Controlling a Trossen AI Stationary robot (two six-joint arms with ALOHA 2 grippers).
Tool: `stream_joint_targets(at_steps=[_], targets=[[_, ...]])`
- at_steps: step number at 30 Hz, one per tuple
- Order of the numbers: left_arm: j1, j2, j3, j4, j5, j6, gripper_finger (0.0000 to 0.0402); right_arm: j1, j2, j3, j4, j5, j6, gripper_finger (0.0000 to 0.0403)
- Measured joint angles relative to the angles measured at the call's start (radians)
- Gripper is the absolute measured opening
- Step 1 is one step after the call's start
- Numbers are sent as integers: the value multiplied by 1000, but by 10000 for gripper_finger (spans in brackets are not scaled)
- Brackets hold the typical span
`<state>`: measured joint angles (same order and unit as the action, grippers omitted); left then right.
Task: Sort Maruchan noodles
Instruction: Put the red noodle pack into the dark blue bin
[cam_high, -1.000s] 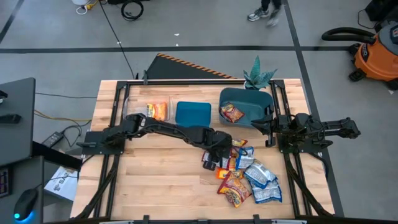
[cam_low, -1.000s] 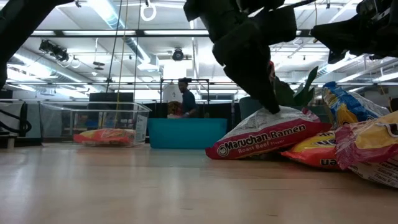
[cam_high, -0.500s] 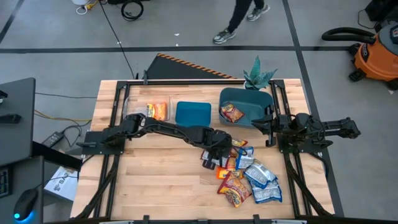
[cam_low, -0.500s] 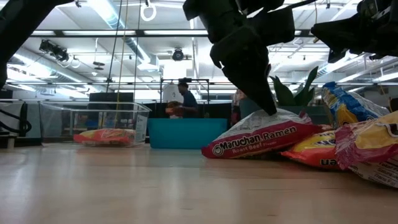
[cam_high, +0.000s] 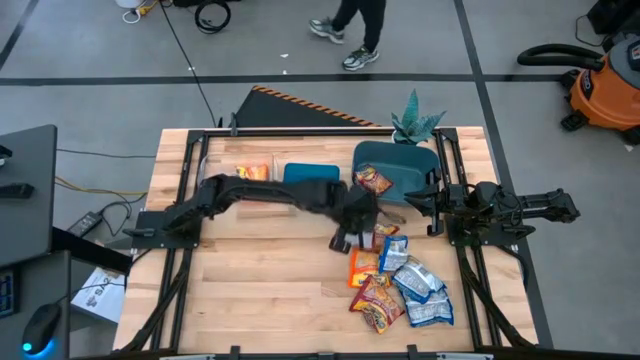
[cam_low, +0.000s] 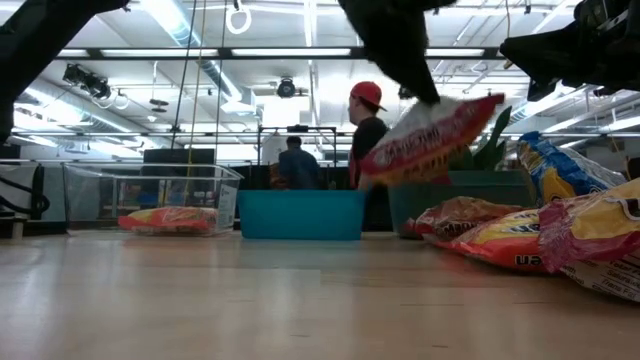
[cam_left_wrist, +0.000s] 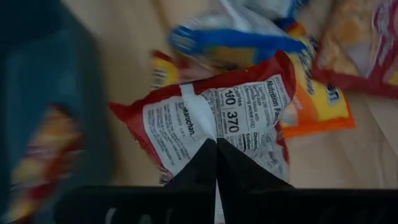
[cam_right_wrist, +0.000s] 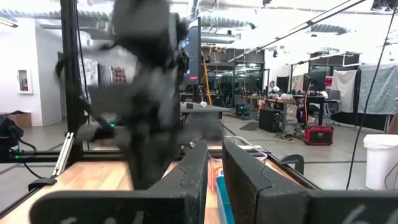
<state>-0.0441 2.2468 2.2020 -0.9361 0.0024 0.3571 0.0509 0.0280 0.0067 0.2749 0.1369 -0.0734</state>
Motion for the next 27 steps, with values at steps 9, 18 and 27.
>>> stream_joint_targets(at_steps=[9,18,27], targets=[[127,-31,129,36,-5,105,6,0,0,0,0,0,0,55],[266,17,128,247,72,73,11,0,0,0,0,0,0,55],[329,144,126,248,72,17,13,0,0,0,0,0,0,55]])
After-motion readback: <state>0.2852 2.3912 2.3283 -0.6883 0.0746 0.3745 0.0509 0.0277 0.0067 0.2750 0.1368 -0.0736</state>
